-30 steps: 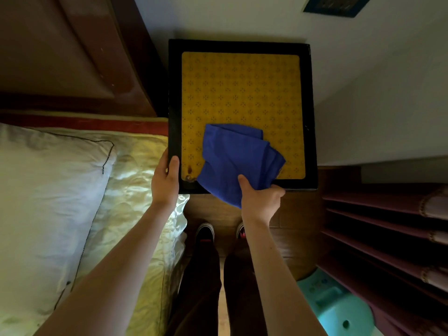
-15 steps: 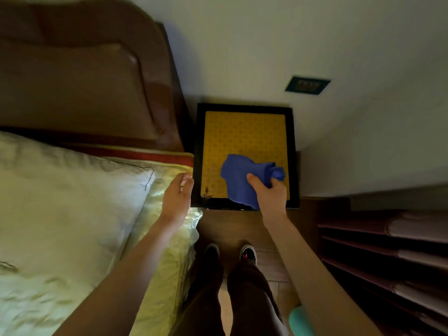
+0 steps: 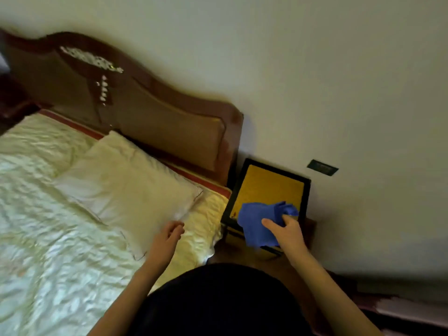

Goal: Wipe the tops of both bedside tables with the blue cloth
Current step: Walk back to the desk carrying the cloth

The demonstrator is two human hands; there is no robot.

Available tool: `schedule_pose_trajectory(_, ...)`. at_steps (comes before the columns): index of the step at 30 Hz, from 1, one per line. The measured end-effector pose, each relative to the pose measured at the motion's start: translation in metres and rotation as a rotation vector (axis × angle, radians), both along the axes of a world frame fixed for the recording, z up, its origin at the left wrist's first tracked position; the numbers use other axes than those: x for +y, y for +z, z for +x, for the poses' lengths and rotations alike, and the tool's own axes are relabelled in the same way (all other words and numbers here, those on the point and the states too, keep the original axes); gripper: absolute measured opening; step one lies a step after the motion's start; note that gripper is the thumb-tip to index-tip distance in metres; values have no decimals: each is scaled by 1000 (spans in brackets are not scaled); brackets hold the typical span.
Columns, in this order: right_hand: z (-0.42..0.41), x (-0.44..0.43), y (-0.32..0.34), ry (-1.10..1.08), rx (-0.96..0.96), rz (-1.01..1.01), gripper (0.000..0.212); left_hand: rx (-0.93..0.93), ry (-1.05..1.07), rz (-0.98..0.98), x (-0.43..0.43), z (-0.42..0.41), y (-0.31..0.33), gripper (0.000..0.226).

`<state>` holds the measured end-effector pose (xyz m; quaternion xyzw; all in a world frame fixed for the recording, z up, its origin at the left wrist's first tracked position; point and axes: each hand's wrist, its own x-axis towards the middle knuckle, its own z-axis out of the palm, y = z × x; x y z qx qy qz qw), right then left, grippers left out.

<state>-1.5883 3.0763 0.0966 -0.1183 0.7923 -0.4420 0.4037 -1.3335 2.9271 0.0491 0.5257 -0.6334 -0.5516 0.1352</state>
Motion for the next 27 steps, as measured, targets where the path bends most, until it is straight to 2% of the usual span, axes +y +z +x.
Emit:
schedule_pose_trajectory(2, 8, -1, -10, 71, -57, 43, 52, -37, 139, 46, 24, 26, -15, 16)
schedule_pose_trajectory(4, 16, -1, -20, 173, -67, 48, 52, -24, 282, 93, 52, 45, -23, 16)
schedule_pose_trajectory(6, 26, -1, -22, 302, -58, 30, 42, -3, 443, 111, 81, 60, -26, 17)
schedule_pose_trajectory(8, 34, -1, -19, 444, -44, -1, 24, 12, 593, 99, 114, 72, -22, 18)
schedule_pose_trajectory(10, 43, 0, -14, 578, -44, -65, 19, 39, 734, 75, 152, 80, -14, 19)
schedule_pose_trajectory(13, 66, 4, -2, 780, -68, -121, 25, 59, 945, 34, 216, 92, 1, 19)
schedule_pose_trajectory(17, 108, 18, -2, 1044, -85, -116, 22, 4, 1196, 41, 313, 109, 7, 17)
schedule_pose_trajectory(20, 149, 42, -7, 1224, -91, -67, 40, -66, 1350, 99, 395, 118, 7, 22)
schedule_pose_trajectory(22, 179, 63, -12, 1345, -82, -37, 42, -80, 1484, 138, 448, 121, 4, 20)
schedule_pose_trajectory(25, 230, 101, -19, 1552, -48, -14, 32, -86, 1666, 192, 521, 120, -5, 17)
schedule_pose_trajectory(27, 269, 129, -22, 1686, -61, 19, 17, -81, 1805, 223, 562, 117, -7, 19)
